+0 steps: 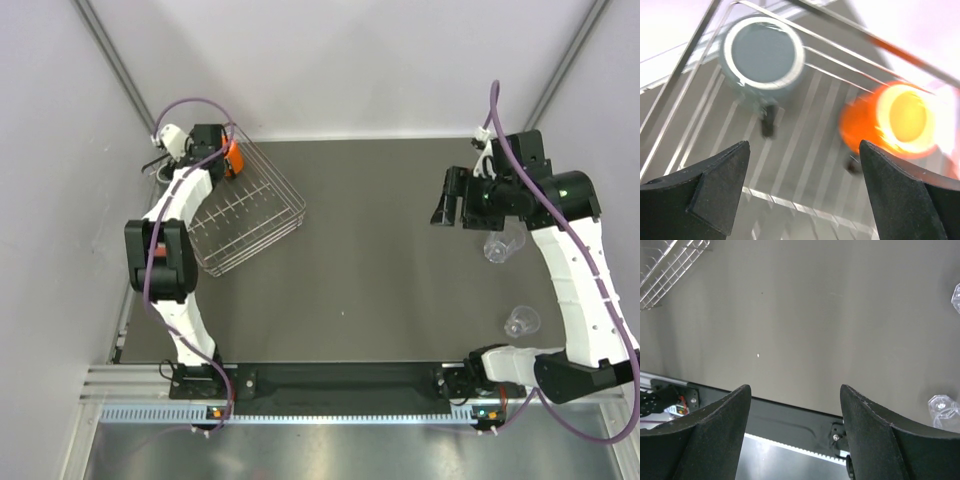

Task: Load the cups into the dish rack

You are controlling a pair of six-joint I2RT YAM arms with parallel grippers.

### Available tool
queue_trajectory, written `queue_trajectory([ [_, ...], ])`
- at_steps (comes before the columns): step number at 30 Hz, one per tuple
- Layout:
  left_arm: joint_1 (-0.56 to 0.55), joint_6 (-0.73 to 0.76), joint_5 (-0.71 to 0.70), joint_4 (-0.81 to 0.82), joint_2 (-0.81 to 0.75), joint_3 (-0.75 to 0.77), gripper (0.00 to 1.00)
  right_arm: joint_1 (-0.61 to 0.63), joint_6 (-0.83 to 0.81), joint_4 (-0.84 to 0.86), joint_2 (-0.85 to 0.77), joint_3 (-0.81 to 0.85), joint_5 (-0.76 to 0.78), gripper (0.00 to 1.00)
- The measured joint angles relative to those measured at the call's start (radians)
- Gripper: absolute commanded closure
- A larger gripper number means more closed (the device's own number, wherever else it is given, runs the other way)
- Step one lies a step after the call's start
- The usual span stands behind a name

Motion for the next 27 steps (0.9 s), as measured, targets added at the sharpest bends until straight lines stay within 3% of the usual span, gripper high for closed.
queue_trajectory([
  [8,-0.199,-0.021,0.018,-0.076,-0.232,-0.029,0.05,0.0,0.038,0.0,0.0,0.054,-0.027,0.28],
  [13,-0.322,-0.005,0.078,-0.113,-0.422,-0.105,0.15,0.0,0.07,0.0,-0.003,0.06,-0.051,0.28],
  [20,-0.343,0.019,0.309,-0.124,-0.848,-0.375,0.13,0.0,0.169,0.037,-0.016,0.018,-0.053,0.28],
  [27,-0.344,0.087,0.531,-0.188,-1.083,-0.43,0.11,-0.014,0.37,0.093,-0.041,-0.107,0.048,0.29],
])
